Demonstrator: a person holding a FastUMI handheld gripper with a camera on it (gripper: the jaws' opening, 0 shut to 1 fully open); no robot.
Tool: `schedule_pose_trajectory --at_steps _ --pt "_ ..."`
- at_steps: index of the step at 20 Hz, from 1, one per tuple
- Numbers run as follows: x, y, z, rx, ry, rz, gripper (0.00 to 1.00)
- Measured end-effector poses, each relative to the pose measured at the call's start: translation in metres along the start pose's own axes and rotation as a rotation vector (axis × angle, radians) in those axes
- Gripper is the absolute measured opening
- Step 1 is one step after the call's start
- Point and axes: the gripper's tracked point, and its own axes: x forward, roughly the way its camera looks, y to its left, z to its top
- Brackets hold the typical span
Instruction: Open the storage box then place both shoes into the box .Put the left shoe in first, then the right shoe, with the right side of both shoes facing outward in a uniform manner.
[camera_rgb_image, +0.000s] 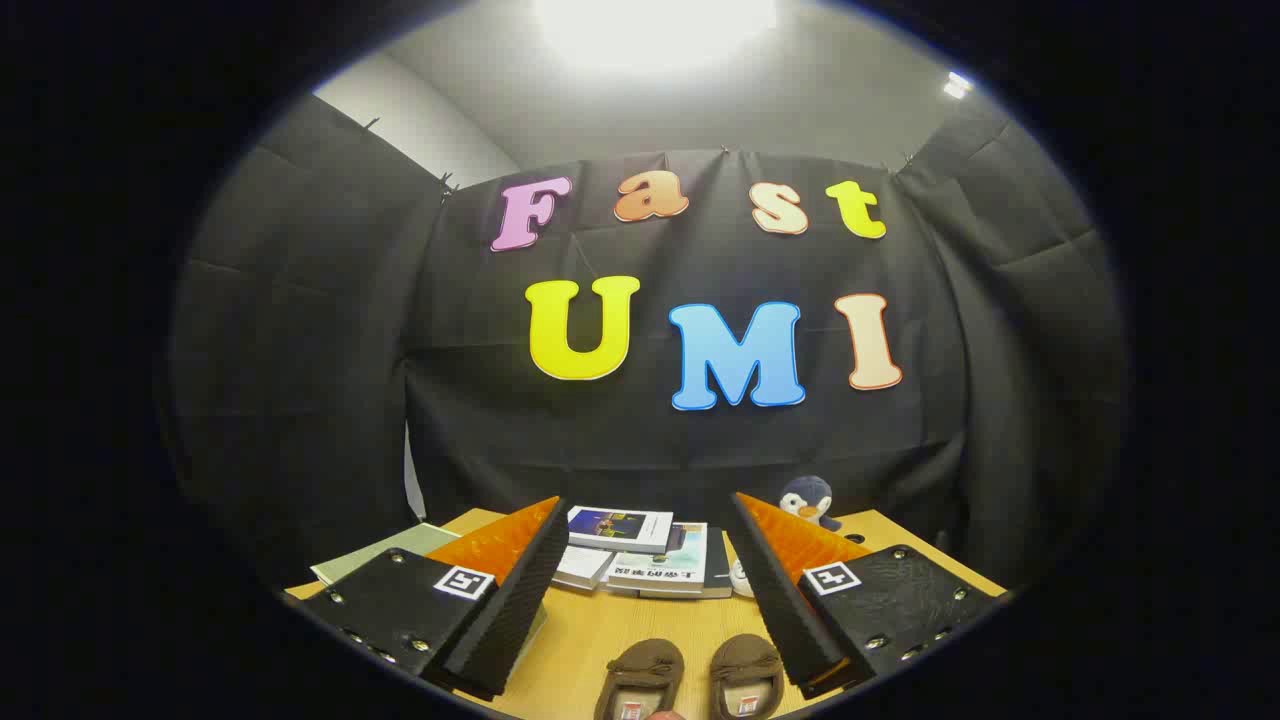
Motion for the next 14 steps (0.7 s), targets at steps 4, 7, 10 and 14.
schedule_pose_trajectory --at_steps 4,7,10,14 --pt "0.0012 0.0021 0.0016 -0.001 -0.005 0.006 0.97" --pt "0.0015 0.0053 0.0027 0.012 -0.009 0.013 0.97" --pt "0.0015 0.0046 0.0043 0.016 -0.023 0.011 0.97" --pt "0.0046 0.0092 0.0007 0.028 -0.021 0.016 0.97"
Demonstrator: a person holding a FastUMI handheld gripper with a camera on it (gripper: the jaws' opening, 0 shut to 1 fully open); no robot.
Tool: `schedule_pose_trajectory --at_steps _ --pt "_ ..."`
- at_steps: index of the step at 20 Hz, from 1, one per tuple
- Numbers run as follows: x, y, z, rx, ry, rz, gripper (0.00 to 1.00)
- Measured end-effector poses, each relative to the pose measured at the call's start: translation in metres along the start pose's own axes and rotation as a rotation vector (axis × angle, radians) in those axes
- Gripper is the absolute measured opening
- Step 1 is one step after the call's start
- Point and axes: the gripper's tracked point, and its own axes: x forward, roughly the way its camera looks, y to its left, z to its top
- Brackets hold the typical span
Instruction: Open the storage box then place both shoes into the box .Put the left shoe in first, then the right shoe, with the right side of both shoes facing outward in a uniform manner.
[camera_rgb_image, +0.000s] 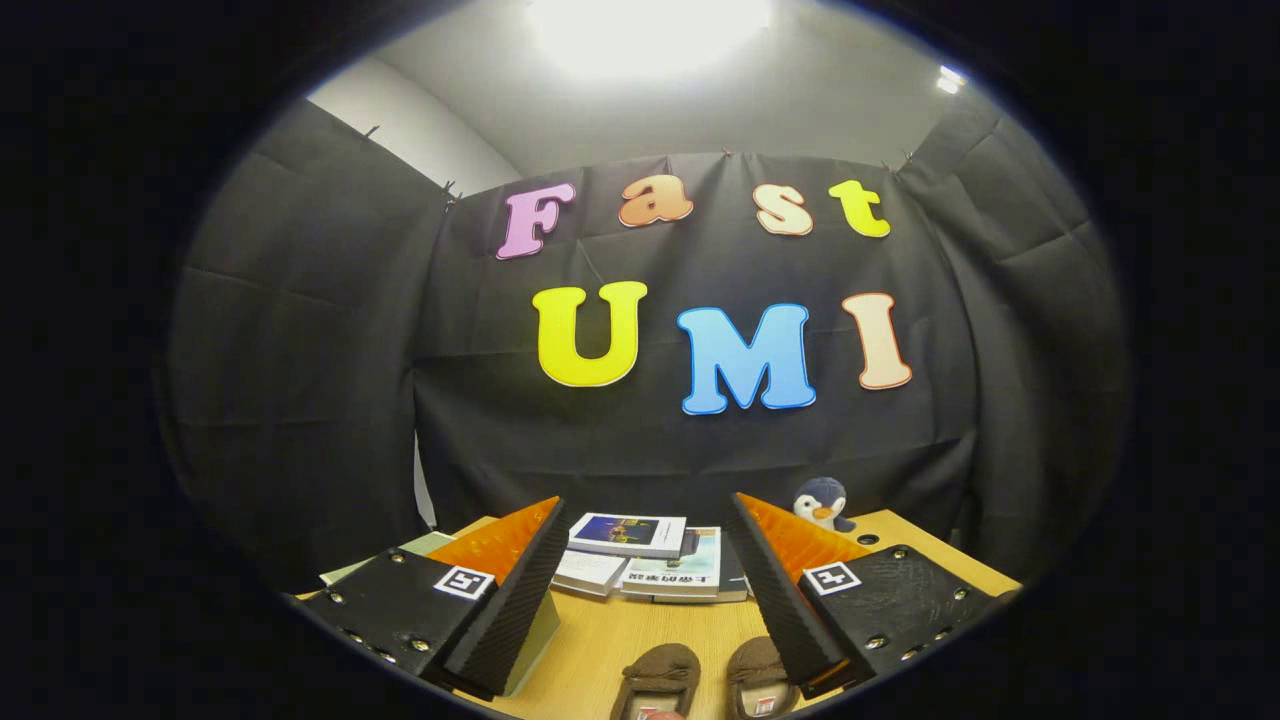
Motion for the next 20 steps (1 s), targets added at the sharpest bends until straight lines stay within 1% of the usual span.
schedule_pose_trajectory --at_steps 4,13,20 --pt "0.004 0.009 -0.011 0.037 0.023 0.021 0.97" --pt "0.01 0.044 -0.049 0.157 0.118 0.108 0.98" --pt "0.01 0.076 -0.093 0.269 0.255 0.187 0.97"
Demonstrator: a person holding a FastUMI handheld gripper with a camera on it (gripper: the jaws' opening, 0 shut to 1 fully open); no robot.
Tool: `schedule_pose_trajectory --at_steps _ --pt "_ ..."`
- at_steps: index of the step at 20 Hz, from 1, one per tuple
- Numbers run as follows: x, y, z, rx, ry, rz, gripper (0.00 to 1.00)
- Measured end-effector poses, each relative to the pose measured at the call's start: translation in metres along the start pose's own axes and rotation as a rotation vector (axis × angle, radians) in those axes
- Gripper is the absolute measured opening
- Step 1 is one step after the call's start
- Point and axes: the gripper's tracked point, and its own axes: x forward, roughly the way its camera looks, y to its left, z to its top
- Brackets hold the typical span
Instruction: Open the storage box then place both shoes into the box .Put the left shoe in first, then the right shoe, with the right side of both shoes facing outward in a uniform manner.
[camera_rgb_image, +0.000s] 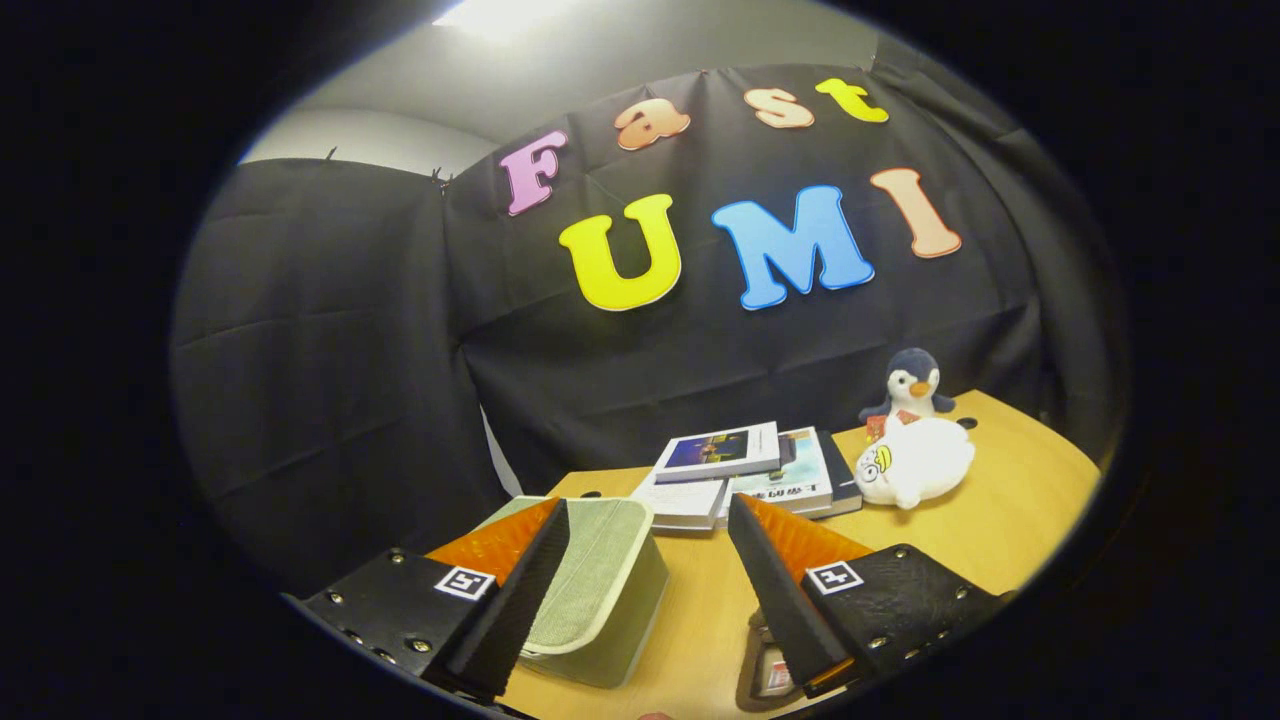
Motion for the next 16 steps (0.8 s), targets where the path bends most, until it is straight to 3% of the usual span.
schedule_pose_trajectory --at_steps 16 --pt "0.034 0.024 -0.101 0.454 0.329 0.118 0.96"
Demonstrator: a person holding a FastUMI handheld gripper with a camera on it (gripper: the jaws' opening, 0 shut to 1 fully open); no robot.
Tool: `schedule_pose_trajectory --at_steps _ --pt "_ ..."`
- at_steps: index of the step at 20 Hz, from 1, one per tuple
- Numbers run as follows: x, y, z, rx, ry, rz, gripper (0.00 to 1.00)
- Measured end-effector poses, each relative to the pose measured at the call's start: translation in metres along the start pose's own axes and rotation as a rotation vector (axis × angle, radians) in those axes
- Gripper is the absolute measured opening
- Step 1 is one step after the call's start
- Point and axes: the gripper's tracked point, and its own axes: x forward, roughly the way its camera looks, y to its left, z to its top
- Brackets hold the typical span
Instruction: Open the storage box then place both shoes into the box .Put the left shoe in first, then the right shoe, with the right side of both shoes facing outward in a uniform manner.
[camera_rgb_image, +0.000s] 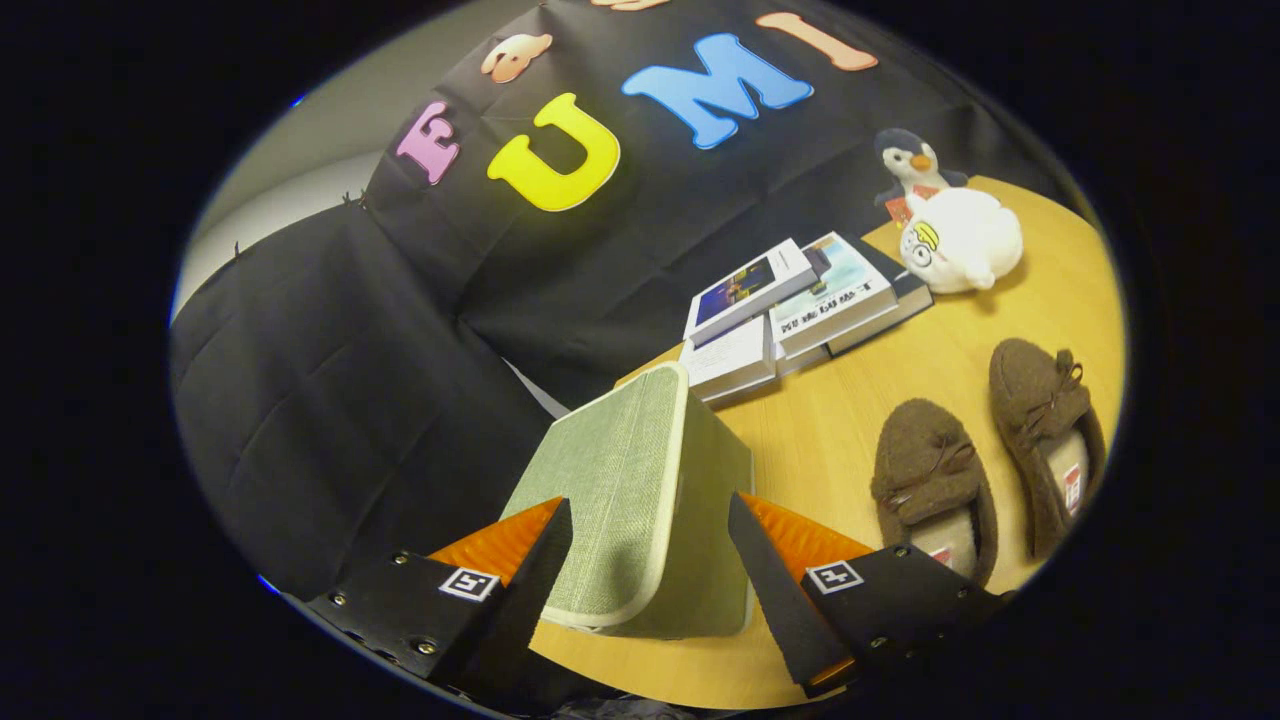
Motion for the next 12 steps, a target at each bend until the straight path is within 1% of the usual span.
schedule_pose_trajectory --at_steps 4,6,8,9,11,12 --pt "0.002 0.009 -0.015 0.128 0.063 0.051 0.96" --pt "0.004 0.014 -0.019 0.183 0.095 0.081 0.89" --pt "0.011 0.012 -0.026 0.226 0.119 0.098 0.79" --pt "0.014 0.012 -0.027 0.246 0.127 0.096 0.68" --pt "0.013 0.013 -0.028 0.283 0.142 0.11 0.43" --pt "0.014 0.013 -0.03 0.294 0.155 0.116 0.42"
